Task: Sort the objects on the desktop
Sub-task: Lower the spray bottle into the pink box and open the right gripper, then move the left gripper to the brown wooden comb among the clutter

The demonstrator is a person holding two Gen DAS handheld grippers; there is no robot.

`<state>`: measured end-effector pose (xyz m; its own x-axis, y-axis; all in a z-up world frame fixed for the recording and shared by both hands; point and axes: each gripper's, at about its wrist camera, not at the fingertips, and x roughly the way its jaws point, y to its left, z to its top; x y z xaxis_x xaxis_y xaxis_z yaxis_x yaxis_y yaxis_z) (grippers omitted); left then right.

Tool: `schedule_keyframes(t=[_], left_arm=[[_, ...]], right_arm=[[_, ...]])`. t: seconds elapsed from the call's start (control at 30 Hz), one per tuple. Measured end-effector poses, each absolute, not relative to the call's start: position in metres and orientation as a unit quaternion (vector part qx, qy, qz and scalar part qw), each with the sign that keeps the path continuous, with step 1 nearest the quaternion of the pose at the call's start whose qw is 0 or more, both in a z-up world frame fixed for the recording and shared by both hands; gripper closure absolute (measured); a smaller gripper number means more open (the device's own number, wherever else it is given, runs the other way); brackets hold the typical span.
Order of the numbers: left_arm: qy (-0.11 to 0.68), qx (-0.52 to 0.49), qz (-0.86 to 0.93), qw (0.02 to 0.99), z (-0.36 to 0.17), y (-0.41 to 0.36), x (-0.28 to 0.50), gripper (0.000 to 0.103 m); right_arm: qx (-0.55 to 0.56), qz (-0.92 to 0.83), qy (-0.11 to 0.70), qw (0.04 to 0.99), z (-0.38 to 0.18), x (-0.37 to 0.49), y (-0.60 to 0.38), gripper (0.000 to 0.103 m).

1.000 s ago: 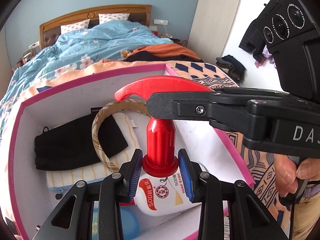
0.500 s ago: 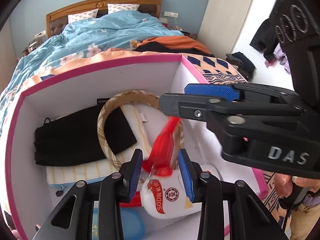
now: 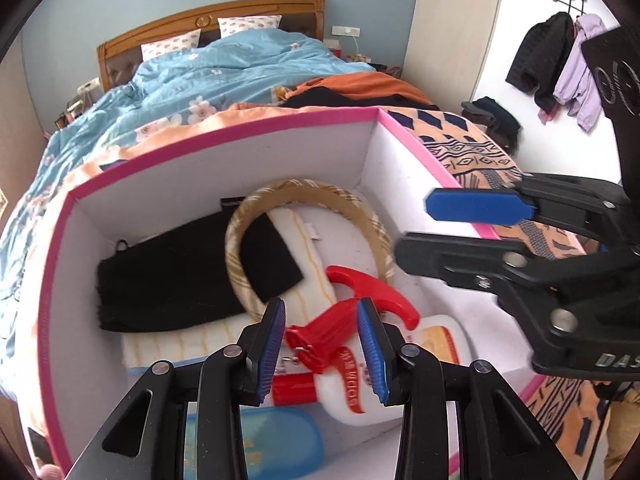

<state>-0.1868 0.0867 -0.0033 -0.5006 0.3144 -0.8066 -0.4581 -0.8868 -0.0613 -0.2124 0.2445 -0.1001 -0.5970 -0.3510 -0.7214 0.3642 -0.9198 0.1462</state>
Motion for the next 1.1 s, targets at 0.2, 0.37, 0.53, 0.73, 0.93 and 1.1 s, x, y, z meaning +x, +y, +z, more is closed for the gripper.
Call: schedule_keyframes(t=[0.2,0.37,0.53,0.73,0.93,1.1], left_arm=[[0.116,-0.446,0.861,0.213,-0.006,0.088,-0.183,0.065],[0.101,-0.443,0.860,0.234,-0.002,0.083,-0.173,0.065],[0.090,-0.412,0.870,0.255,0.013,0.071,-0.142,0.061],[0.098,-0.369,0.881,0.278,0.029,0.057,-0.091,0.050],[0.131,-0.377,0.871,0.285,0.010,0.052,-0.053,0.049],[0.135,-0.414,0.853,0.288,-0.020,0.047,-0.037,0.049]], right_arm=[[0.393,-0.895,0.001,0.213,-0.097,-0.199,0.247,0.060],[0.384,-0.896,-0.002,0.224,-0.095,-0.181,0.248,0.060],[0.361,-0.899,-0.014,0.248,-0.087,-0.149,0.255,0.060],[0.346,-0.895,-0.014,0.283,-0.085,-0.102,0.254,0.060],[0.362,-0.878,-0.004,0.312,-0.104,-0.066,0.242,0.059],[0.395,-0.867,-0.010,0.304,-0.130,-0.058,0.240,0.059]])
